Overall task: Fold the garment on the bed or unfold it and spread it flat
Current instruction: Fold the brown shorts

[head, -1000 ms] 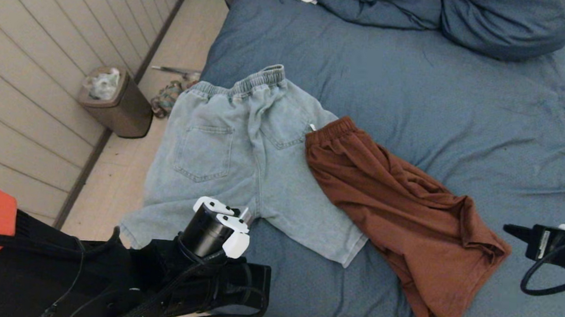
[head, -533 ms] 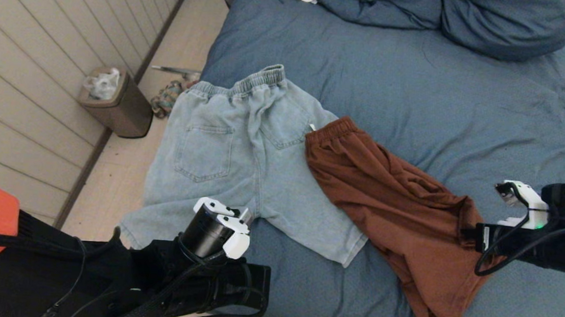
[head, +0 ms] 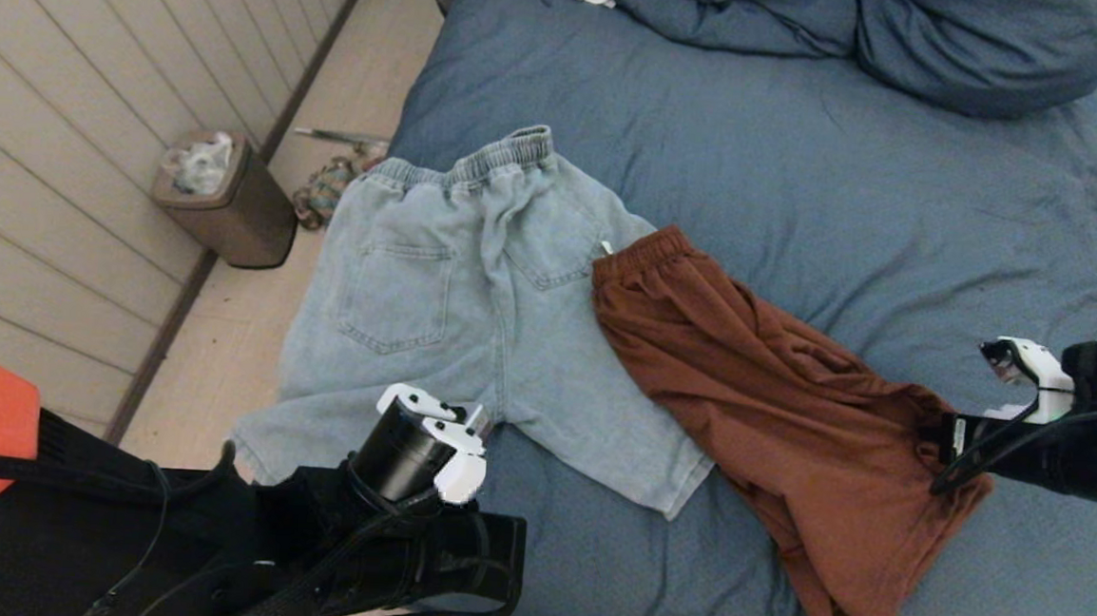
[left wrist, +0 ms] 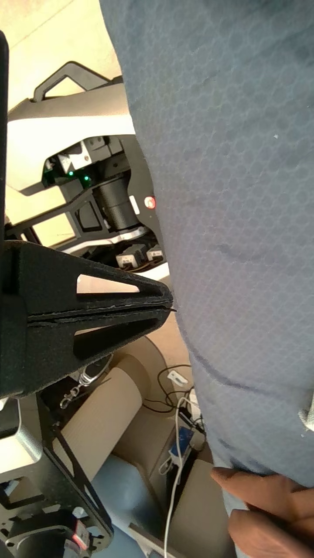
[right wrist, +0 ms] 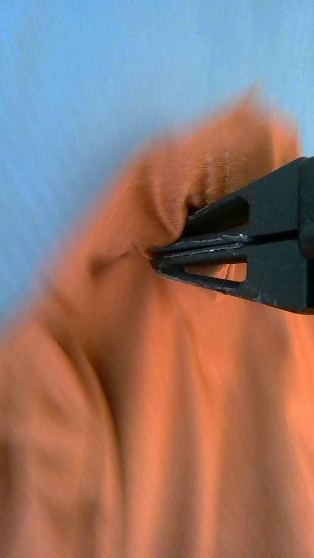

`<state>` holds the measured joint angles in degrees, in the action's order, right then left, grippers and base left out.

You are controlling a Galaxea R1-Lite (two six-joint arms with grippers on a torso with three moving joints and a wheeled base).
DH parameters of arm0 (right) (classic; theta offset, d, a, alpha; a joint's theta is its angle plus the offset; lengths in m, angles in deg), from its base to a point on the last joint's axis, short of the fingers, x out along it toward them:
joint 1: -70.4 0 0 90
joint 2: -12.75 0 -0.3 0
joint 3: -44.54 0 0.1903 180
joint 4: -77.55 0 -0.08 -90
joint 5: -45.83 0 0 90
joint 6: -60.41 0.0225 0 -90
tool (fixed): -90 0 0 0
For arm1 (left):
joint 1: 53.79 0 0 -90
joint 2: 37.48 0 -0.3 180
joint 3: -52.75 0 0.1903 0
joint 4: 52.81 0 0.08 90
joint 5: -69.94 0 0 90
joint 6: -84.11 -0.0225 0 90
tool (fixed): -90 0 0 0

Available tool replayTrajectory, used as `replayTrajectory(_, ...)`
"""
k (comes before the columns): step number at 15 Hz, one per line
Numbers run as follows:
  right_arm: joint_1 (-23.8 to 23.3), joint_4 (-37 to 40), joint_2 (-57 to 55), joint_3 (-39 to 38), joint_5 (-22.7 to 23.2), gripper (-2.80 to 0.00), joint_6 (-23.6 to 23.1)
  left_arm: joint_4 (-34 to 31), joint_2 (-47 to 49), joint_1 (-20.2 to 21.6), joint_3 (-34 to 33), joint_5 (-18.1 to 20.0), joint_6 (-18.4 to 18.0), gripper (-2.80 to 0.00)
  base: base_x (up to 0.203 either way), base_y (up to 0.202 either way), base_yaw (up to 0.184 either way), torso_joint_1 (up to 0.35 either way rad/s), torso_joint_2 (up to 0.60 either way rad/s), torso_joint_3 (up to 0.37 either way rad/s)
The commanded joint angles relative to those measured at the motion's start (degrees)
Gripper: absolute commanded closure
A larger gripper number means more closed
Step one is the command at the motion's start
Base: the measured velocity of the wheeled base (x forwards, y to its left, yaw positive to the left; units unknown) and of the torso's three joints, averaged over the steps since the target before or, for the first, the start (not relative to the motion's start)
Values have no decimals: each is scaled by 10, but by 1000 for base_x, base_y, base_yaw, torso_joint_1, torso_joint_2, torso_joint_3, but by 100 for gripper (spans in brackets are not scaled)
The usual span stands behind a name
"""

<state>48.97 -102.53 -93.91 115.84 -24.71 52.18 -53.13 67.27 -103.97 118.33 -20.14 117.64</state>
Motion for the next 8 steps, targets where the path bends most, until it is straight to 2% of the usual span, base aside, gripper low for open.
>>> replayTrajectory(1,-46,0,5,15,2,0,-8,2,1,-6,-1,0,2,0,0,0,0,0,0,0)
replayTrajectory(3,-74,-1,6,17,5,0,-20,2,0,-6,-1,-1,2,0,0,0,0,0,0,0)
replayTrajectory(8,-112,1,5,18,6,0,-23,2,-6,-6,-1,-3,2,0,0,0,0,0,0,0)
